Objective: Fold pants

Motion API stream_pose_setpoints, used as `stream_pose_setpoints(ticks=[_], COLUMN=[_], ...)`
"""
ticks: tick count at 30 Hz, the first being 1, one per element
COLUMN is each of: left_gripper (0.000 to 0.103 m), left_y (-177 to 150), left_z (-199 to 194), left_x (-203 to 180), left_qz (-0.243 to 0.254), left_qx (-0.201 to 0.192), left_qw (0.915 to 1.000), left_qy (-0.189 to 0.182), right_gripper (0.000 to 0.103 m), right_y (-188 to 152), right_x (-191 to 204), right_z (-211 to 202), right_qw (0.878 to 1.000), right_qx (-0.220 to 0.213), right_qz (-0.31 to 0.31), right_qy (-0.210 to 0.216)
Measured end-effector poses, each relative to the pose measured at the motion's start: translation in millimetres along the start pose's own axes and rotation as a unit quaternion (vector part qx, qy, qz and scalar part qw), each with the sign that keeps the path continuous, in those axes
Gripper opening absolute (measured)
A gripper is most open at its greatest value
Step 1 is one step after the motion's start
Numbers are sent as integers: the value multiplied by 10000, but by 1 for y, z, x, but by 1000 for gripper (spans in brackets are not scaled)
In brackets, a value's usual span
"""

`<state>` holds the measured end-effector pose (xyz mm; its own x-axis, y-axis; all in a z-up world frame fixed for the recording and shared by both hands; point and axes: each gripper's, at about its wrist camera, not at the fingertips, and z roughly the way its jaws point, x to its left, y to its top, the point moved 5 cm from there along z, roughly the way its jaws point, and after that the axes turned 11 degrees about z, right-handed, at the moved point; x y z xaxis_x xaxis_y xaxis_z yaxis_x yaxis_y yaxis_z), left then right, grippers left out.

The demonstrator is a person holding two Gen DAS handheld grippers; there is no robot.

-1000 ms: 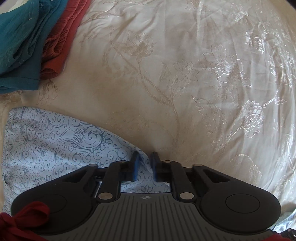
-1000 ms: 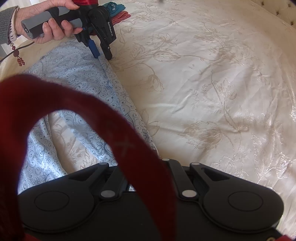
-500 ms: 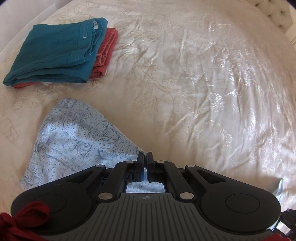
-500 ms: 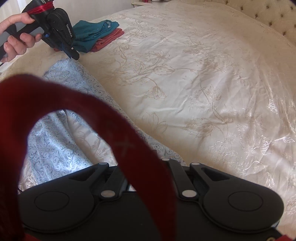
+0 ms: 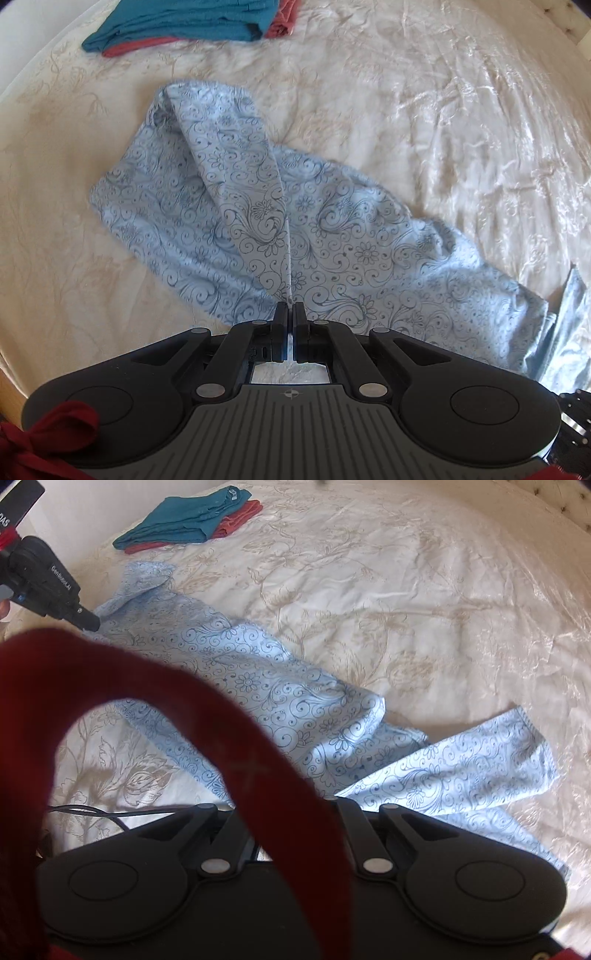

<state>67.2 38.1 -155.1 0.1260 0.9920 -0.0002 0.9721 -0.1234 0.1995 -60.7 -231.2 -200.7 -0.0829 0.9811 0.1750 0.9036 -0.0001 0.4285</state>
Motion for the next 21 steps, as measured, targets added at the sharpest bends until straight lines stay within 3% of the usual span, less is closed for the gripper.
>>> stream_pose_setpoints(ticks=[4, 7, 10, 12, 14, 21], left_gripper=[2, 2, 2, 2, 2, 2], left_y=[-15, -16, -12, -10, -11, -9], left_z=[24, 40, 47, 51, 55, 67], left_x=[1, -3, -5, -7, -7, -7], left_qz=[78, 261, 316, 380, 381, 372], left_qx=[165, 231, 217, 251, 328, 523], left_qw=[9998, 9993, 9992, 9988, 9985, 9975], left_qy=[21, 137, 133, 175, 206, 297], right_gripper=[17, 20, 20, 29, 36, 36], right_y=[-16, -17, -9, 3, 18, 69], right_x=[-4, -11, -28, -41, -59, -114], right_z=[14, -1, -28, -38, -38, 6], right_qw=[9990, 9970, 9943, 9912, 9848, 9460], right_qx=[174, 71, -158, -444, -709, -1074], right_qz=[403, 766, 1039, 1151, 1357, 2595], right_qy=[-105, -76, -203, -475, -816, -1619])
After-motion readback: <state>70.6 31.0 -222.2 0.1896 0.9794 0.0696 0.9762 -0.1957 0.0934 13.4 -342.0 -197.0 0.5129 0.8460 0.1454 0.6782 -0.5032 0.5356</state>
